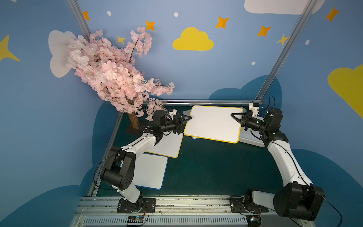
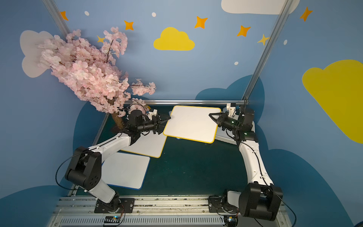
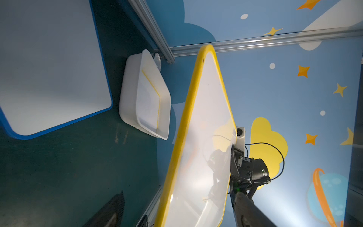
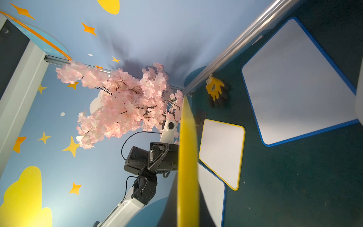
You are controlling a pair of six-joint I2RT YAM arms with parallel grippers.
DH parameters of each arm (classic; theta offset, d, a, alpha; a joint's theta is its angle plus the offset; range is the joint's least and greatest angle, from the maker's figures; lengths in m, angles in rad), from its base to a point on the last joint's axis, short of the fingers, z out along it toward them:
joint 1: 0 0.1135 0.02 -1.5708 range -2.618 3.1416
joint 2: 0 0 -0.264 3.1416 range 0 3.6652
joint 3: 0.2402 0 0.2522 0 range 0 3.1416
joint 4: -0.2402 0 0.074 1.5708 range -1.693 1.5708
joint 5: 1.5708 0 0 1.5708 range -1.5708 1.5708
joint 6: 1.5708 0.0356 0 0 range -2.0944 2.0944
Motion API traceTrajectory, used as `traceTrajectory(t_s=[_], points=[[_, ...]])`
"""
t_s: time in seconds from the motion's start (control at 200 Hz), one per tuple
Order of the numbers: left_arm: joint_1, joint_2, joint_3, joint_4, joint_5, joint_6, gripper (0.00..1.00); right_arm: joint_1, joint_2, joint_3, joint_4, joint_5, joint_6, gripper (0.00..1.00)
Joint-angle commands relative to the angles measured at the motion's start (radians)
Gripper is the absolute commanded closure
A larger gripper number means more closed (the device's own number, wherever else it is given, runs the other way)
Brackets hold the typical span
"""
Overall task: Put the whiteboard into the storage box
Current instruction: Pick up the whiteboard at the center of the board.
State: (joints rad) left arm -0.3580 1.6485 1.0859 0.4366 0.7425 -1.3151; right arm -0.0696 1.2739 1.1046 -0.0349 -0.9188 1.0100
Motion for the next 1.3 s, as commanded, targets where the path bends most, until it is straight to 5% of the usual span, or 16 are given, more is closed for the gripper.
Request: traceTrajectory(t_s=[0.0,0.255,0.476,0.816,0.971,1.037,1.117,1.197,1.292], points=[[-0.022,0.025,0.051,0.091,-0.019,-0.023,0.18,-0.013,0.017,0.061,0.120,-0.072,0.072,0.98],[-0.047,0.052,0.092,0.173,-0.053,-0.031,0.31,-0.032,0.129,0.118,0.215,-0.147,0.144,0.97],[-0.053,0.070,0.123,0.201,-0.072,-0.013,0.53,-0.054,0.231,0.174,0.276,-0.204,0.192,0.93],[-0.054,0.092,0.151,0.242,-0.089,-0.011,0.79,-0.071,0.274,0.189,0.269,-0.181,0.157,0.73],[-0.055,0.102,0.161,0.237,-0.088,-0.018,0.78,-0.069,0.288,0.183,0.290,-0.178,0.162,0.79],[-0.053,0.111,0.164,0.232,-0.088,-0.023,0.64,-0.072,0.287,0.178,0.286,-0.171,0.155,0.89],[-0.053,0.119,0.169,0.232,-0.083,-0.033,0.59,-0.073,0.282,0.181,0.268,-0.156,0.126,0.94],[-0.052,0.118,0.167,0.232,-0.078,-0.041,0.40,-0.074,0.279,0.196,0.227,-0.148,0.080,1.00],[-0.046,0.108,0.161,0.226,-0.068,-0.045,0.34,-0.077,0.277,0.212,0.189,-0.146,0.031,1.00]])
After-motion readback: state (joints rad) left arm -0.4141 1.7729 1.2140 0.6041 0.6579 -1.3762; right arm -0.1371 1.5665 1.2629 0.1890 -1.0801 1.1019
